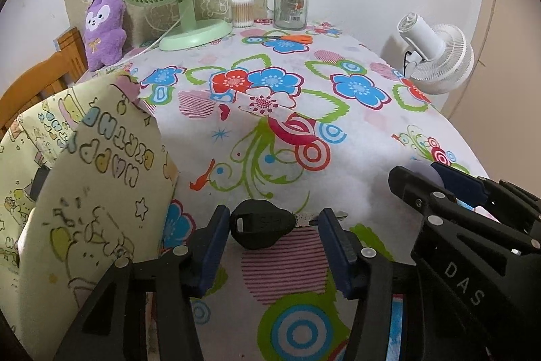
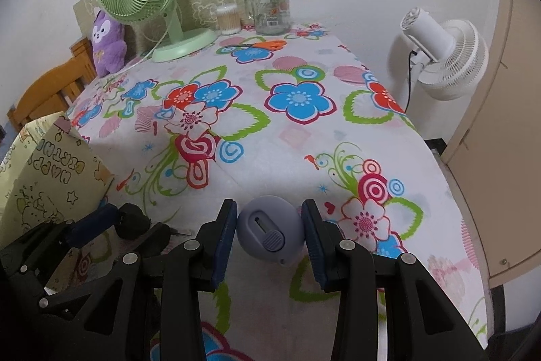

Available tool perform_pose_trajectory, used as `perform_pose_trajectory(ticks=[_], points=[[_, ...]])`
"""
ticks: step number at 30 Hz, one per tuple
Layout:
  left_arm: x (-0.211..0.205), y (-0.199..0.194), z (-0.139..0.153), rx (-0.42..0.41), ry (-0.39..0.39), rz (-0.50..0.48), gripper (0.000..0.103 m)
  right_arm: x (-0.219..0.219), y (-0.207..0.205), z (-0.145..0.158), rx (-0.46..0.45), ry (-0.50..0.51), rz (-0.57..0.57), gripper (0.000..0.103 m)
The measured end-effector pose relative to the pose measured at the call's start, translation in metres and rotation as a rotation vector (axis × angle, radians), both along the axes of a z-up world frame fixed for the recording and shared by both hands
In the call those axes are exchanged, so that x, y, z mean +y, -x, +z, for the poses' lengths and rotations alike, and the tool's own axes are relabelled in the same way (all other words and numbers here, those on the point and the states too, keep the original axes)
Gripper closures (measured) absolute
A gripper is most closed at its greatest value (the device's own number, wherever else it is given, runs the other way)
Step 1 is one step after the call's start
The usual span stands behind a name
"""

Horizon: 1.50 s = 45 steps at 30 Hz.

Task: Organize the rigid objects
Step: 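Carry the black key with the left tool while the right tool carries the mouse toward the box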

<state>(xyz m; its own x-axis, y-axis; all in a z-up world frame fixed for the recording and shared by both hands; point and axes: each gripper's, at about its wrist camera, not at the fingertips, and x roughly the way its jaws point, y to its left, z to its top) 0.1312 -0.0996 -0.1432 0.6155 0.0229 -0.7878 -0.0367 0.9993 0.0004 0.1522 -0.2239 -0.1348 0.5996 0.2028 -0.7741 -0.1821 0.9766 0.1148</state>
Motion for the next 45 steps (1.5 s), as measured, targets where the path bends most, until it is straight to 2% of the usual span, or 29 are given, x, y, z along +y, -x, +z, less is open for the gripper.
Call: perform_pose_trajectory(ticks=[16,31,45], points=[[-0.003,0.025,0.024,-0.017,0.009,-0.015,0.047,-0.003,0.035,0.030,-0.048,0.013,-0.046,0.060],[0.000,0.049,0.065,-0.086,0.013,-0.030,0.047,0.000,0.058,0.071,-0.115,-0.003,-0.060,0.060],[0.009,0.060,0.091,-0.122,0.019,-0.056,0.047,0.013,0.071,0.099,-0.150,-0.002,-0.068,0.060]])
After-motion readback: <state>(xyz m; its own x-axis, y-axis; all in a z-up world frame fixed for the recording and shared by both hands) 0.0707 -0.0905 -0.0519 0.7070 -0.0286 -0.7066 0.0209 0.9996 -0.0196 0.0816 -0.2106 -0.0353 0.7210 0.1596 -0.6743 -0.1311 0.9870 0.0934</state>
